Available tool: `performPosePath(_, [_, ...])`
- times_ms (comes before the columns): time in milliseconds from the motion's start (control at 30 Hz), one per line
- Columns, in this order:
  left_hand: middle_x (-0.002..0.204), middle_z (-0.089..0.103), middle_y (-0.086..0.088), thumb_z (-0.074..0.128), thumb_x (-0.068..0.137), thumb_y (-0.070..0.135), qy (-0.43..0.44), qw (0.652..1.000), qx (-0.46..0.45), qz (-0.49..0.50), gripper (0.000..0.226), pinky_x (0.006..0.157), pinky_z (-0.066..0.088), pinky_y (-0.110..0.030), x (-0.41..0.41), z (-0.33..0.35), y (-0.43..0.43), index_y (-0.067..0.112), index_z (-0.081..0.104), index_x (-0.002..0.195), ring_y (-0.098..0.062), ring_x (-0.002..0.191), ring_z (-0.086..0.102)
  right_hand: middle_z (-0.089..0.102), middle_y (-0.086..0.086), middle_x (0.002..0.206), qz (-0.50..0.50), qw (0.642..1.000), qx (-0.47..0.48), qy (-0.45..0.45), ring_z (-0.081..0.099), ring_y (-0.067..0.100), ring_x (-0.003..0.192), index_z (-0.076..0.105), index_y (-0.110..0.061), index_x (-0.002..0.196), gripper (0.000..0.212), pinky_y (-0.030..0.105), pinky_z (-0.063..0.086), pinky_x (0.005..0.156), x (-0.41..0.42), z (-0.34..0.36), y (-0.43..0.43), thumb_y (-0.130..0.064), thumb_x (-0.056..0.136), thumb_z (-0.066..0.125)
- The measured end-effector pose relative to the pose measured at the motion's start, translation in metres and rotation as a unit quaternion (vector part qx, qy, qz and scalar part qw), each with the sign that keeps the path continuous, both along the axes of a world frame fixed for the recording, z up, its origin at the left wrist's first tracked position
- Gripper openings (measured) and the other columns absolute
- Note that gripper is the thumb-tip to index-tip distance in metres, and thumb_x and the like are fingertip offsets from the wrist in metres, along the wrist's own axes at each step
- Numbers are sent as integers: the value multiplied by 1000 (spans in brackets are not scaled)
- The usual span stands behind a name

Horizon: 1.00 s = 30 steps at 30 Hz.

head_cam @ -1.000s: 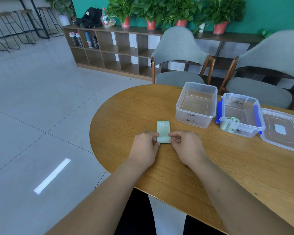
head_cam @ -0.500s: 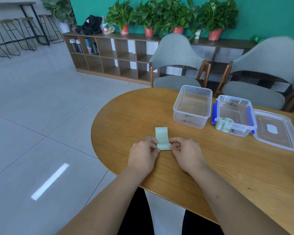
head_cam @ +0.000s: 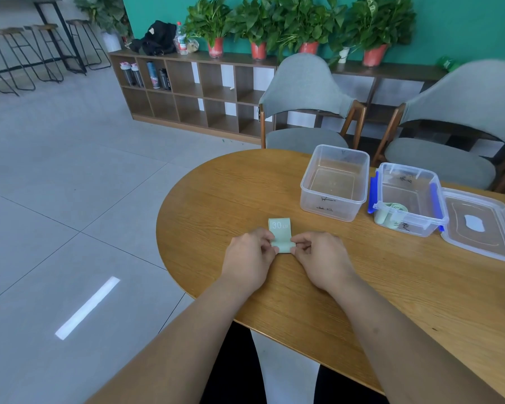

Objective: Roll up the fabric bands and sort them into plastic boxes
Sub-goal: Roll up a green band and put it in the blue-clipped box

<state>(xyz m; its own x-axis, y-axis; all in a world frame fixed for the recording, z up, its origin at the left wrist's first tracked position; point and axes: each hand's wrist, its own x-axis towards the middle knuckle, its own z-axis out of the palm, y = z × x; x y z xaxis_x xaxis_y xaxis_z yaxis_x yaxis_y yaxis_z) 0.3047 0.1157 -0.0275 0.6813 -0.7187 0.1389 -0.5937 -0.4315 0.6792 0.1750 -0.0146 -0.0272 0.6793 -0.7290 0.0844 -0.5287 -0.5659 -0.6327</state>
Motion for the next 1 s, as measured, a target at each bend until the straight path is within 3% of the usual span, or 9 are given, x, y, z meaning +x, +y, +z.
performPosePath(233, [81,68,20,77,91,27,24,1000,-3,7,11,89,55,-31,5,1,-4,27,72,102,-5,89,67,70,-18,86,-16,1000,16,-15,66,2,84,74,-30,102,12,32,59,83,4,0,-7,-32,91,77])
performPosePath(533, [93,76,12,67,98,36,-23,999,19,36,15,84,52,-29,7,4,-18,29,73,110,-14,93,69,72,-15,95,-11,999,-35,31,67,12,97,70,-30,120,27,36,57,89,15,3,-7,-30,94,71])
performPosePath(700, [86,75,14,70,95,33,-21,999,-14,42,13,82,53,-31,5,0,-17,28,68,107,-12,85,70,72,-14,95,-18,999,-38,23,67,11,96,69,-32,109,15,34,56,85,17,4,-9,-31,95,69])
performPosePath(867, [94,69,16,76,89,23,-18,1000,-5,19,27,85,53,-31,4,-8,-15,30,66,113,-9,93,62,75,-11,103,-25,998,-52,32,68,16,97,74,-31,113,19,37,58,81,23,6,-10,-33,99,62])
performPosePath(1000, [95,67,15,69,95,21,-31,999,-1,28,22,85,54,-34,4,-7,-19,28,66,115,-13,98,62,74,-10,103,-16,997,-54,47,67,16,97,74,-31,116,23,35,58,82,26,8,-10,-34,98,62])
